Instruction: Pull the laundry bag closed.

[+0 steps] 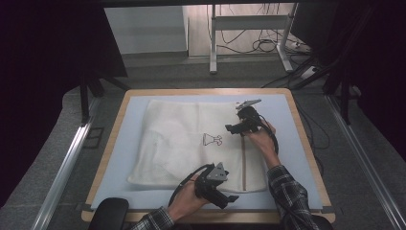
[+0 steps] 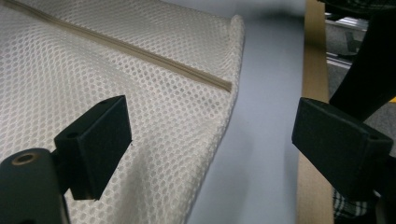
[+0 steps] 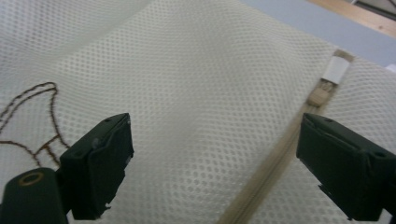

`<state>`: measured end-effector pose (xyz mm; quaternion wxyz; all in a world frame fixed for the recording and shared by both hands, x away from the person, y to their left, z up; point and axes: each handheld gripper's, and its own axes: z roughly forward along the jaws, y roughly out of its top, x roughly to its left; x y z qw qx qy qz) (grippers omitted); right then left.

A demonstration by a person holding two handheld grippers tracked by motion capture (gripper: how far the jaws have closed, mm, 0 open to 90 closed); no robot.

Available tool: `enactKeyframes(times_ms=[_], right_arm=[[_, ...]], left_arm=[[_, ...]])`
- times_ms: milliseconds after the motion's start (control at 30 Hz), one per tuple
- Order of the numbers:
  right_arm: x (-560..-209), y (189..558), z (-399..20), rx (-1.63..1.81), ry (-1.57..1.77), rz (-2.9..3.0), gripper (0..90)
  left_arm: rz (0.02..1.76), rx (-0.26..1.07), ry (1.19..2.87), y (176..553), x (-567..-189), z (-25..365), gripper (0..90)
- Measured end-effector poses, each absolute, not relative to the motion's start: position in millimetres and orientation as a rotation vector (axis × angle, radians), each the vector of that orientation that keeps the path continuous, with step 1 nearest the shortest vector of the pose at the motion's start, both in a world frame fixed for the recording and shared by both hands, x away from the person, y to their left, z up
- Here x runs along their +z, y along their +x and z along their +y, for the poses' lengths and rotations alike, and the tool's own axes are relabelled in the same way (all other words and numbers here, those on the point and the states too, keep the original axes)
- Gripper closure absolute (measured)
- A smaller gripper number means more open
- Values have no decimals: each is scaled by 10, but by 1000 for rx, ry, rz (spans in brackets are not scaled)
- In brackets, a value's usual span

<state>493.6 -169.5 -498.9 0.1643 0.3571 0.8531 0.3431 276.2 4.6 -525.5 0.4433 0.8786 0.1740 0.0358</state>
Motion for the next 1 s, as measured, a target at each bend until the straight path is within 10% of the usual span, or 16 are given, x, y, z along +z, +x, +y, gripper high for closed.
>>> enactKeyframes(times_ms=[1000], right_arm=[[-4810,4577,-1741,1050,1027,2472,9]], left_arm=[[398,148,2237,2651,-5211,219,59]])
